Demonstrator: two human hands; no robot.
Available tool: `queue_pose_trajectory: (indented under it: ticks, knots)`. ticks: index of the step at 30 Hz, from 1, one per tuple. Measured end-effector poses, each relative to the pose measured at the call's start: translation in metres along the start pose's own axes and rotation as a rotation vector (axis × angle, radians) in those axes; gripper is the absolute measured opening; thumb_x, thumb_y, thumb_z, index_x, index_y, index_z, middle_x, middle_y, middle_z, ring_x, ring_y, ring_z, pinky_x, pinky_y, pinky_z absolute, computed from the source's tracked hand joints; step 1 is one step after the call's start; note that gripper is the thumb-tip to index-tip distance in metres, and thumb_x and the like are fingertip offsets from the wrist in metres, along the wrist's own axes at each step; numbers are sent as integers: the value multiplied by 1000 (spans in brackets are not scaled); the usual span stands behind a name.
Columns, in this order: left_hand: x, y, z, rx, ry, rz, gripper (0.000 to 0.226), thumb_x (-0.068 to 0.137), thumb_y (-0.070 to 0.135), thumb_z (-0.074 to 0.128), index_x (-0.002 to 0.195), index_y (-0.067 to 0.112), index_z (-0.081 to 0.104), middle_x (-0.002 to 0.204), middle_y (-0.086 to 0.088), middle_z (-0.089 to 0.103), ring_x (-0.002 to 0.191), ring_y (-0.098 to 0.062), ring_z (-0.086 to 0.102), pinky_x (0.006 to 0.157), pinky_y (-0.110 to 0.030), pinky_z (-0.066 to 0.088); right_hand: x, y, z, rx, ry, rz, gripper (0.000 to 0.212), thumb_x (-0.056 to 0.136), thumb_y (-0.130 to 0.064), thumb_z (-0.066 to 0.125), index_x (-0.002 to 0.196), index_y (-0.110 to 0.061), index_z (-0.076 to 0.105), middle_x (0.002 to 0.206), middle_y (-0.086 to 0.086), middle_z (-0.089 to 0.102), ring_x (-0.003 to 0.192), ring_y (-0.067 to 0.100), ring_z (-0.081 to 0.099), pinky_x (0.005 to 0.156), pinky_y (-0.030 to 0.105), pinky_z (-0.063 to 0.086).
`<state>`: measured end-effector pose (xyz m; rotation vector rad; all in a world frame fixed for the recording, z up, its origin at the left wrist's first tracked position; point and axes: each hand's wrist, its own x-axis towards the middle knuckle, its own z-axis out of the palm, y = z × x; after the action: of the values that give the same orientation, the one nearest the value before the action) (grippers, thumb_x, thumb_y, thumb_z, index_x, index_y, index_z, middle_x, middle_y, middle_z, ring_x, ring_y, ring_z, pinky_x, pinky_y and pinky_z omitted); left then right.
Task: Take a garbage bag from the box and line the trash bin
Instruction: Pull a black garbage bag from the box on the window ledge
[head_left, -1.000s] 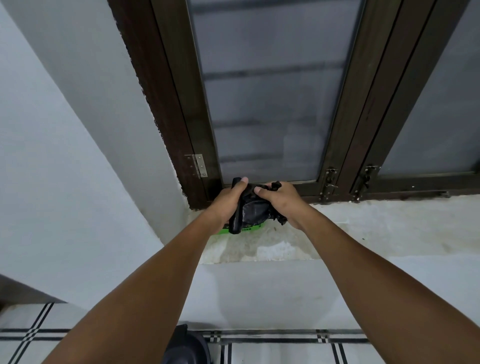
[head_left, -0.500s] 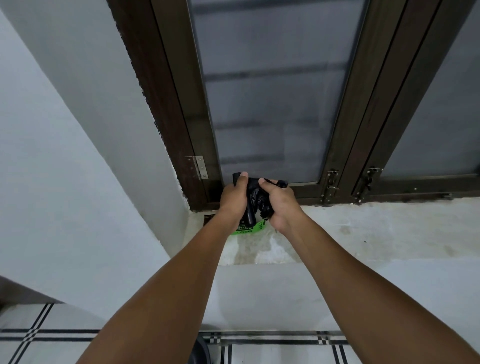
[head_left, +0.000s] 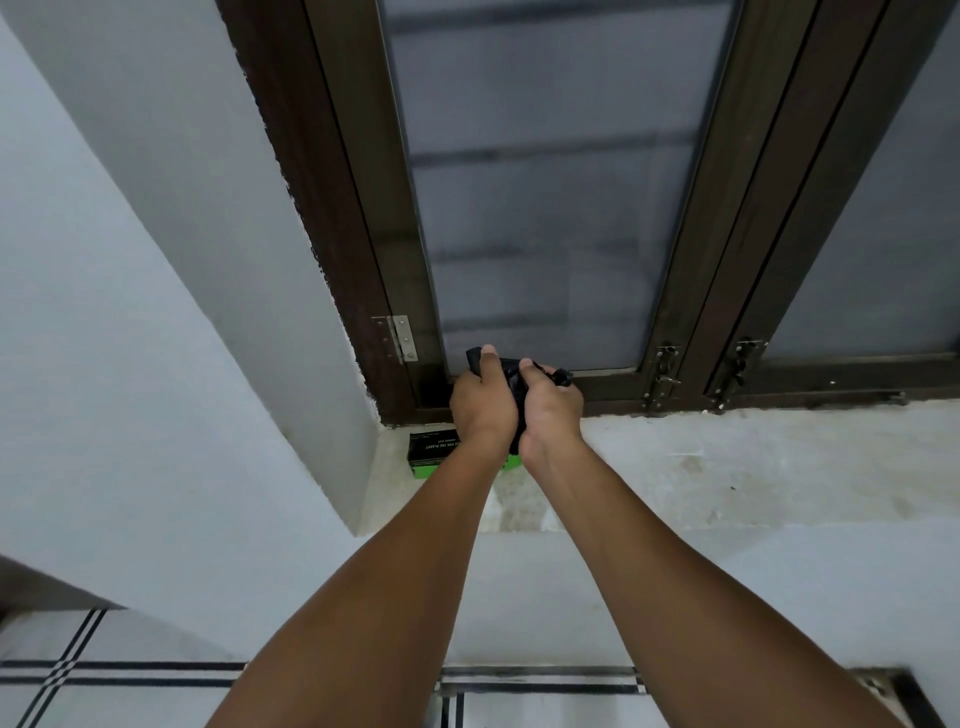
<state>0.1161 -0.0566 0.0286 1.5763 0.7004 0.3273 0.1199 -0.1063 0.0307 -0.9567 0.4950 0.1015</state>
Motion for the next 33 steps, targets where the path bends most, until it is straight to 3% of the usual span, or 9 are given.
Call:
queue_pose_trajectory:
  ticks: [4,9,14,16,19,23,27,31,33]
  knots:
    - [-1,-1,2,-65,10,-44,50,102,52,45,95,6,64,91,-10,68,82,-26,65,73,-36,49,0,2,0,-10,37,-20,6,96,-10,68,90,-10,67,94,12,74,81,21,72,70,30,60]
    - [-5,-1,1,-181,22,-147,43,101,54,46,83,16,60,91,-9,69,87,-29,68,84,-44,57,-4,1,0,-13,51,-3,7,94,-11,71,99,-8,68,99,13,74,83,22,72,65,28,59]
    - [-4,3,-6,-512,14,-439,40,101,46,43,114,11,58,97,-12,68,88,-32,69,81,-44,60,-4,-11,-3,130,109,100,17,93,-20,73,91,-14,58,99,11,69,92,33,70,84,55,59]
    - [0,3,-9,-419,-65,-384,44,100,50,43,117,12,59,104,-12,69,91,-30,69,79,-41,59,-2,-12,-6,45,91,49,18,94,-23,72,91,-15,57,103,11,69,99,34,70,89,53,59]
    - [14,5,-21,-192,-92,-248,55,98,57,43,120,10,61,107,-9,69,95,-28,67,87,-42,55,5,-19,-15,-175,11,-13,25,91,-33,76,95,-14,59,105,10,70,104,32,69,98,49,55]
    - [22,17,-41,131,-171,-77,54,103,57,39,119,10,60,90,0,61,80,-19,57,83,-35,43,6,-36,-36,-669,-328,-23,43,82,-53,78,102,-16,72,99,4,78,98,24,74,85,35,57]
    - [25,23,-52,296,-234,-23,67,102,61,38,139,7,54,123,-10,60,109,-30,58,87,-34,39,3,-48,-42,-1013,-540,-22,36,84,-56,75,100,-25,75,97,-4,78,93,13,72,76,26,51]
    - [26,21,-55,314,-305,-38,71,98,66,41,138,10,55,126,-5,59,110,-25,57,95,-36,43,4,-52,-41,-969,-618,16,29,88,-40,77,107,-19,73,97,0,79,93,16,73,77,27,53]
    - [26,19,-53,202,-328,-122,76,92,71,44,137,12,57,132,-4,65,115,-27,64,104,-43,49,-1,-52,-41,-807,-638,50,22,94,-27,71,106,-9,72,83,2,78,71,11,73,60,21,53]
